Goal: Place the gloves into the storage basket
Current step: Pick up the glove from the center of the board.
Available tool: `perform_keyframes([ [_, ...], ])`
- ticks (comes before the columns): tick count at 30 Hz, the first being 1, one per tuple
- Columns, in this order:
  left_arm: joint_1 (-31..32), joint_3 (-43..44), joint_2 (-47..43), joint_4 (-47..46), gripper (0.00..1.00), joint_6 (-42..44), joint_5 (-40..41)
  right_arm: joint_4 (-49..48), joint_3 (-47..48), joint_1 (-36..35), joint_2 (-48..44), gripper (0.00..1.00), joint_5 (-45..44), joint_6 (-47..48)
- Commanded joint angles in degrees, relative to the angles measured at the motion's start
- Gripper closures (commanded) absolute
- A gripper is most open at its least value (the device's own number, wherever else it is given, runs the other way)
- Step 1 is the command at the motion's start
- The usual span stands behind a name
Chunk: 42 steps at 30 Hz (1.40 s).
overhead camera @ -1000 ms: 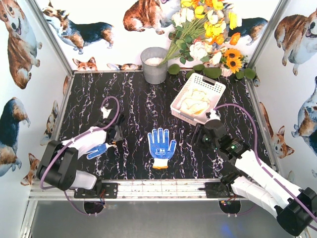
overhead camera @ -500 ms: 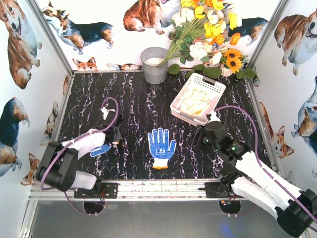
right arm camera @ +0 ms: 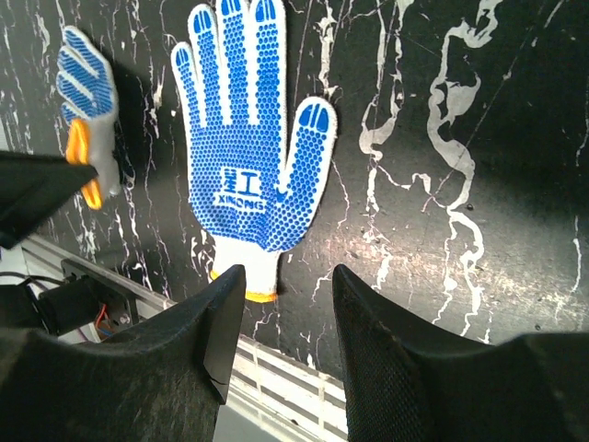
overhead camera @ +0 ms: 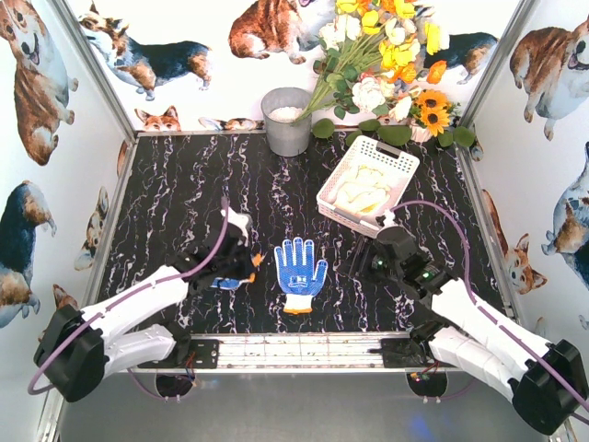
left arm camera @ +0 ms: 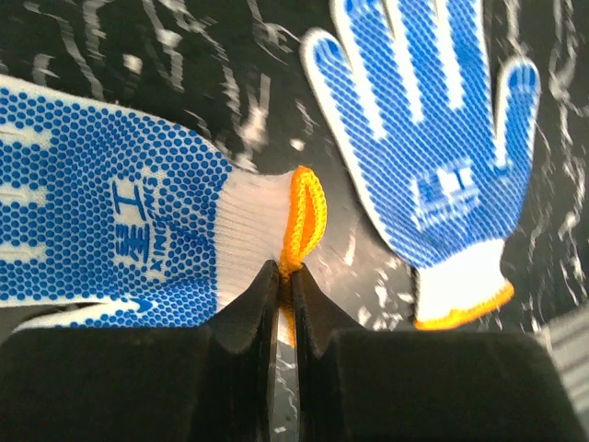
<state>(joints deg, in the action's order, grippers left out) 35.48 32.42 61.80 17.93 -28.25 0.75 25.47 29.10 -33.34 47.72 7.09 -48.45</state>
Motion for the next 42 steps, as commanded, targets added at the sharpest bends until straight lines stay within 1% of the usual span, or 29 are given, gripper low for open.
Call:
perform_keyframes([
  [1,6.2,-0.4,-1.6,3.9,1.0,-1.1,-3.6,-5.1,0.2,0.1,0.5,0.55,1.4,-0.7],
  [6,15.8,-0.4,-1.8,6.8,1.0,-2.4,-7.9,-6.7,0.4,0.1,2.9,0.54,3.2,-0.5],
  [10,22.8,0.9,-1.0,8.3,1.0,-3.8,-8.3,-8.7,0.7,-0.2,5.6,0.54,5.2,-0.7],
  [12,24.2,1.4,-0.4,8.5,1.0,-4.3,-7.3,-9.5,1.2,-0.7,7.5,0.54,6.0,-0.9],
  [16,24.6,2.7,-0.3,6.1,1.0,-6.7,-2.1,-11.8,2.5,-2.2,10.8,0.54,8.8,-3.0],
  [20,24.7,3.1,-0.9,1.0,1.0,-9.2,1.5,-17.1,1.8,-4.8,14.2,0.54,10.4,-11.3],
  [22,24.7,3.1,-1.0,-0.7,1.0,-10.3,2.6,-22.2,0.4,-5.9,15.9,0.54,12.5,-16.6],
  [25,24.7,2.5,-1.0,-2.9,1.0,-11.5,2.3,-34.2,-3.1,-7.8,20.8,0.54,14.2,-24.9],
  [27,24.7,2.4,-0.7,-3.3,1.0,-11.8,1.8,-40.6,-4.4,-9.3,23.2,0.52,14.3,-28.7],
  [30,24.8,2.1,-1.0,-3.7,1.0,-12.1,1.0,-44.4,-3.5,-11.0,25.9,0.51,14.0,-30.3],
  [36,24.7,1.5,-2.1,-4.9,1.0,-12.6,1.4,-44.6,-0.8,-14.1,29.4,0.5,13.3,-30.0],
  [42,24.8,1.5,-1.3,-4.8,1.0,-13.1,1.5,-47.9,-2.6,-14.6,28.7,0.49,12.7,-31.6],
])
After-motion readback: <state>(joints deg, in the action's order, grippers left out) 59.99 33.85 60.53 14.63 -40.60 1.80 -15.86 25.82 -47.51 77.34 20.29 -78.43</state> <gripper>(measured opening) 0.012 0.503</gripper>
